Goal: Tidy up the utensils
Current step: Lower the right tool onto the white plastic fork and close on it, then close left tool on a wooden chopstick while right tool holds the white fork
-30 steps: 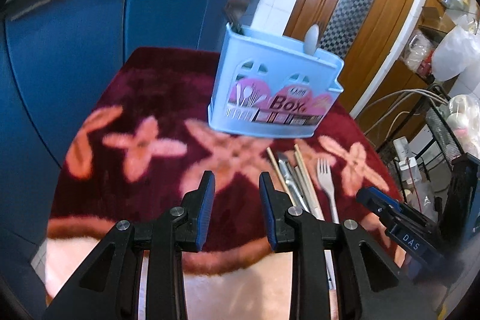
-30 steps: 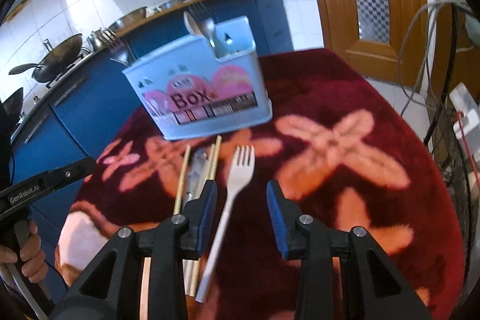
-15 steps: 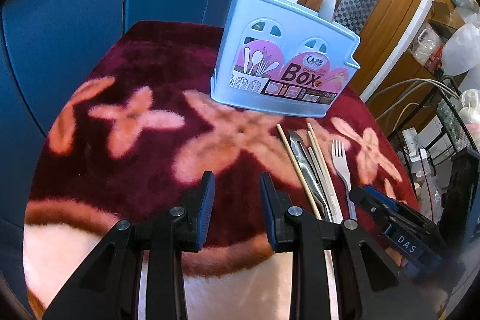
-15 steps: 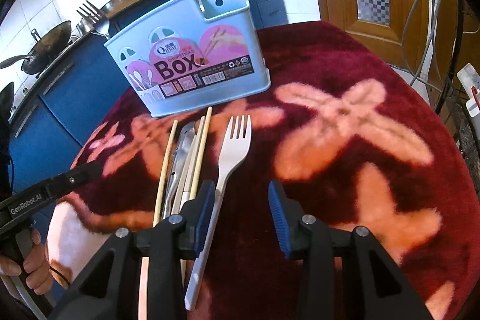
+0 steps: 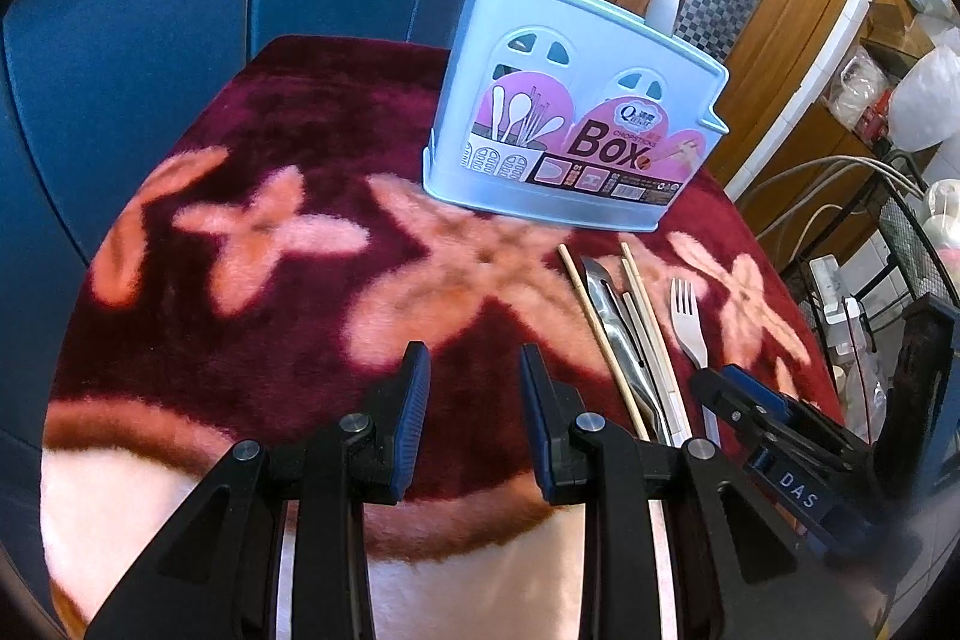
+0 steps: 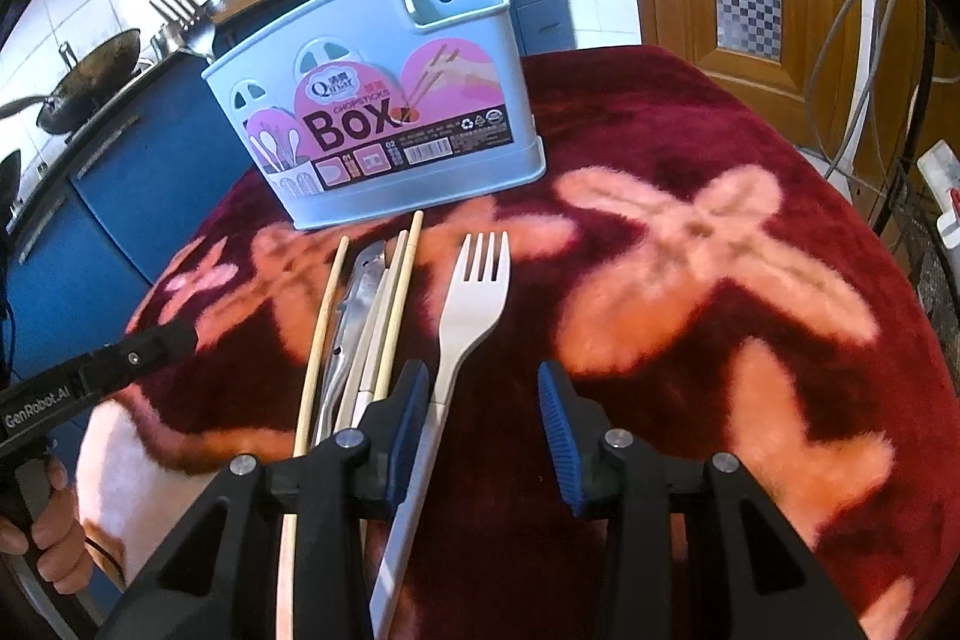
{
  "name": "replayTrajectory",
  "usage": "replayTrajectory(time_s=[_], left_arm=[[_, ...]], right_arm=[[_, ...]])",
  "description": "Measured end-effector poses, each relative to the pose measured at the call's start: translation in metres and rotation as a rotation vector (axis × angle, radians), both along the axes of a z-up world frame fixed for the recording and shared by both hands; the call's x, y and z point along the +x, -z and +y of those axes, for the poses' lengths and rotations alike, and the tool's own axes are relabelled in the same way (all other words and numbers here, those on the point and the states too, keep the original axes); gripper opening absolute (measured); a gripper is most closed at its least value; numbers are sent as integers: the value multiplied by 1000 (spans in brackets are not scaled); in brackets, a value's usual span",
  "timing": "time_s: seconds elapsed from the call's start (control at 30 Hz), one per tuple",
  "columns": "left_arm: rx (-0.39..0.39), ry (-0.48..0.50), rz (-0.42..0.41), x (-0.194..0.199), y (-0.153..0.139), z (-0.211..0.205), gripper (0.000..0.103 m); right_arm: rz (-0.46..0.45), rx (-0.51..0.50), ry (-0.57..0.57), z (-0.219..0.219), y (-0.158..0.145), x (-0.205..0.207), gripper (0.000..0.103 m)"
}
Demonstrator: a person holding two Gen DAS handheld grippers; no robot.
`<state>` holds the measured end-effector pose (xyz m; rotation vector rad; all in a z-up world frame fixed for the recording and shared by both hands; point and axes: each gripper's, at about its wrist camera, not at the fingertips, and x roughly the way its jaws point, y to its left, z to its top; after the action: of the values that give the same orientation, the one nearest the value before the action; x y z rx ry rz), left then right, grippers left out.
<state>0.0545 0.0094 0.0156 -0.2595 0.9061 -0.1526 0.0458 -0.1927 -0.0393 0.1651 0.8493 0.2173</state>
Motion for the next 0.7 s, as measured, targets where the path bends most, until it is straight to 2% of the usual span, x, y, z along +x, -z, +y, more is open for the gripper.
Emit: replayTrajectory(time_s=[0.07, 0.13, 0.17, 0.37, 0.7], left_arm=[[4, 6, 1, 0, 0, -2, 30], [6, 14, 5, 1, 0, -6, 30], [6, 18, 7, 1, 0, -7, 30], [-5, 58, 26, 5, -1, -21, 30], [1, 130, 74, 14, 6, -55, 30]], right_arm=[[-2, -6, 1, 1, 0, 1, 31], [-2, 6, -7, -1, 0, 2, 13], [0, 12, -6, -1, 0, 3, 11], [-11, 83, 0, -15, -4, 2, 8], [-68, 113, 18, -41, -18, -9, 8]])
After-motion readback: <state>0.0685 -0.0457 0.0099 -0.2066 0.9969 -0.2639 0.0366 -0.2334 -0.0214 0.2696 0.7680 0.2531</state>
